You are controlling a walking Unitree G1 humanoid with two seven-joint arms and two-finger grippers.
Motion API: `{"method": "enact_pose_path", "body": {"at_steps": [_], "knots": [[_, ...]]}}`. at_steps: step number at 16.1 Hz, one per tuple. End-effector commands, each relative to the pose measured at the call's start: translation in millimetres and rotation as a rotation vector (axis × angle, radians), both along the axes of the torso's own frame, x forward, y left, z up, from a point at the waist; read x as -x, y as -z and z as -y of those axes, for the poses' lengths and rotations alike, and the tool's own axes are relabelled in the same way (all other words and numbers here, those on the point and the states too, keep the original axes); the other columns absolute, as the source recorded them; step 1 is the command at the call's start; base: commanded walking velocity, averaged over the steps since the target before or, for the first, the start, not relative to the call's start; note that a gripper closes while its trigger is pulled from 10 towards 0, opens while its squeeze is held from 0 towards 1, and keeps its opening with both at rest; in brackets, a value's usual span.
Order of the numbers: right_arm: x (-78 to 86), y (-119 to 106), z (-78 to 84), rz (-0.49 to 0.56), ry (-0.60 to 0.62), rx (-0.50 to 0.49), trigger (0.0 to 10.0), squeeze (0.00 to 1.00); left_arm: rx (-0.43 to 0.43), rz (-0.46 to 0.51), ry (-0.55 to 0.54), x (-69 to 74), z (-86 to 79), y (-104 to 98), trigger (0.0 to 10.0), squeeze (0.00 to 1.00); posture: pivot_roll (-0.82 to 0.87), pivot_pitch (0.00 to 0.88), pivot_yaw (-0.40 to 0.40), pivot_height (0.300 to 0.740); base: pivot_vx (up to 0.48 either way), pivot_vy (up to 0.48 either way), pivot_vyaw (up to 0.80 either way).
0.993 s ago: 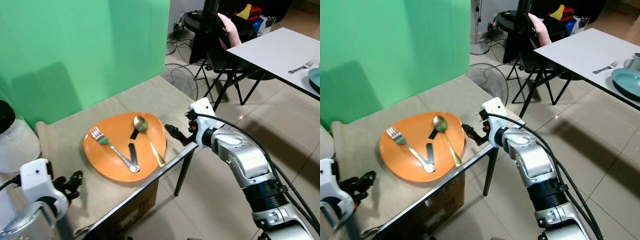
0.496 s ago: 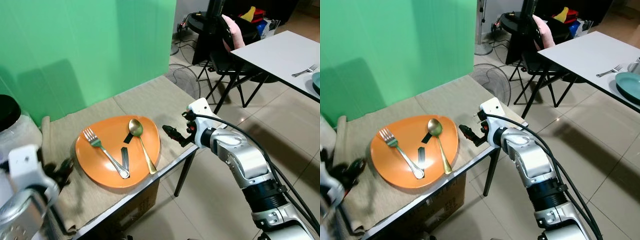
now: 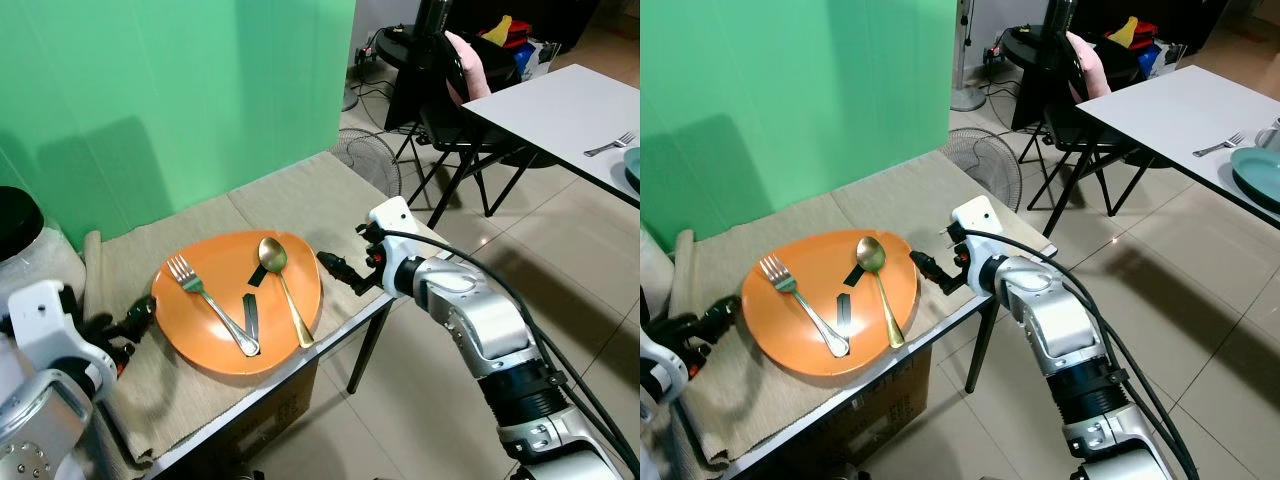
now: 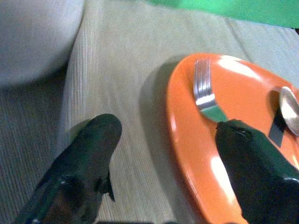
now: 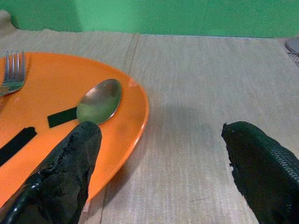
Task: Setting the table
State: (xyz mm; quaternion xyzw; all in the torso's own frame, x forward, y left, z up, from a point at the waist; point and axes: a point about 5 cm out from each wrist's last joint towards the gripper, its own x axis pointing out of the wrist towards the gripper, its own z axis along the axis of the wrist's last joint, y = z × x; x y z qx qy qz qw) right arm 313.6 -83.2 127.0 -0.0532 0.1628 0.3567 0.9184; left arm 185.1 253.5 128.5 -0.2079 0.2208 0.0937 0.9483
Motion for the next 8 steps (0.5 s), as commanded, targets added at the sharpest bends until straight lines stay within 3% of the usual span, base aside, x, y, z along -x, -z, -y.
{"method": "enact_pose_path", "body": {"at_steps": [1,2,3,6,8], "knots": [[-1.9,-1,-2.9,0.006,-0.018,0.000,10.0,0.00,0.058,0.010,0.003,-2.4,0.8,2,10.0,1.00,-0.04,0.000,-0.045,0.740,0.000,0.000,0.00],[-1.7,1,-6.7,-0.001,-0.027,-0.012,10.0,0.00,0.118,0.021,0.018,-3.2,3.0,5,10.0,0.77,-0.04,0.003,-0.044,0.740,0.000,0.000,0.00],[-1.7,3,-10.2,-0.006,-0.032,-0.014,10.0,0.00,0.172,0.029,0.040,-3.4,6.1,8,10.0,0.00,-0.04,0.004,-0.047,0.740,0.000,0.000,0.00],[-0.8,12,-25.6,-0.045,-0.051,-0.052,10.0,0.00,0.234,0.020,0.127,-5.3,12.4,14,10.0,0.00,-0.03,0.013,-0.054,0.740,0.000,0.000,0.00],[0.8,16,-29.9,-0.078,-0.053,-0.075,10.0,0.00,0.229,-0.018,0.160,-5.6,14.5,16,10.0,0.00,-0.03,0.019,-0.051,0.740,0.000,0.000,0.00]]}}
